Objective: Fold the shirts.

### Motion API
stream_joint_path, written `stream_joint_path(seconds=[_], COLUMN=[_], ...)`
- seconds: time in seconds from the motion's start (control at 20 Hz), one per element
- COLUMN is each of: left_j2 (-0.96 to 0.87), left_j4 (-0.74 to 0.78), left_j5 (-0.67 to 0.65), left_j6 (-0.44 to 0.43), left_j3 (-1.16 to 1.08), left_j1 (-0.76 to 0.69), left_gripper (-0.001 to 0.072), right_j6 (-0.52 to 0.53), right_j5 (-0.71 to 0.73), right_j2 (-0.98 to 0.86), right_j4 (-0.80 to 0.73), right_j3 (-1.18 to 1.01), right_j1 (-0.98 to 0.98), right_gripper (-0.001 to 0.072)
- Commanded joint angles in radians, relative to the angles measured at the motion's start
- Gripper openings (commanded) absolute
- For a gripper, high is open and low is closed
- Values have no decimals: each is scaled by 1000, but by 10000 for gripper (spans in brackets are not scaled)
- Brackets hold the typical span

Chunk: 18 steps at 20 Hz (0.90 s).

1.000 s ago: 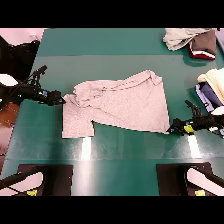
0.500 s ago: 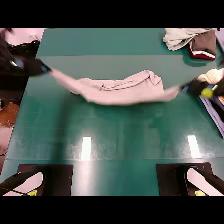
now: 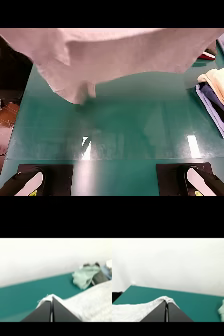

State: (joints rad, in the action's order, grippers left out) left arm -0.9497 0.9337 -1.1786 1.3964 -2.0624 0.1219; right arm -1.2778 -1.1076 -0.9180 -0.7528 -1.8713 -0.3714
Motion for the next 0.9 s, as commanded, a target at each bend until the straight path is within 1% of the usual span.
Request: stream_joint_path(seconds=[0.0, 0.1, 0.2, 0.3, 0.4, 0.55, 0.65, 0.75, 0.85], left_j2=[103, 132, 132, 130, 103, 14, -73, -165, -270], left_j4=[3, 5, 14, 49, 67, 66, 57, 57, 58], left_j5=[82, 93, 70, 47, 8, -118, -190, -200, -187], left_j6=[11, 10, 10, 11, 16, 19, 18, 18, 17], left_j3=[-61, -63, -52, 28, 129, 288, 382, 457, 484], left_j1=[0, 0, 0, 0, 0, 0, 0, 0, 0], left_gripper=[20, 20, 20, 20, 20, 20, 21, 21, 21], right_j6=[-119, -183, -248, -281, -308, -323, -331, -334, -334], right_j5=[-97, -159, -231, -289, -360, -534, -614, -677, -674], right_j2=[5, 5, 5, 3, -44, -196, -318, -441, -556], right_j4=[-225, -333, -416, -482, -510, -504, -505, -506, -506], right_j3=[-205, -236, -215, -146, -97, -94, -94, -94, -94], right_j1=[0, 0, 0, 0, 0, 0, 17, 44, 83], right_gripper=[11, 10, 10, 9, 9, 9, 9, 9, 9])
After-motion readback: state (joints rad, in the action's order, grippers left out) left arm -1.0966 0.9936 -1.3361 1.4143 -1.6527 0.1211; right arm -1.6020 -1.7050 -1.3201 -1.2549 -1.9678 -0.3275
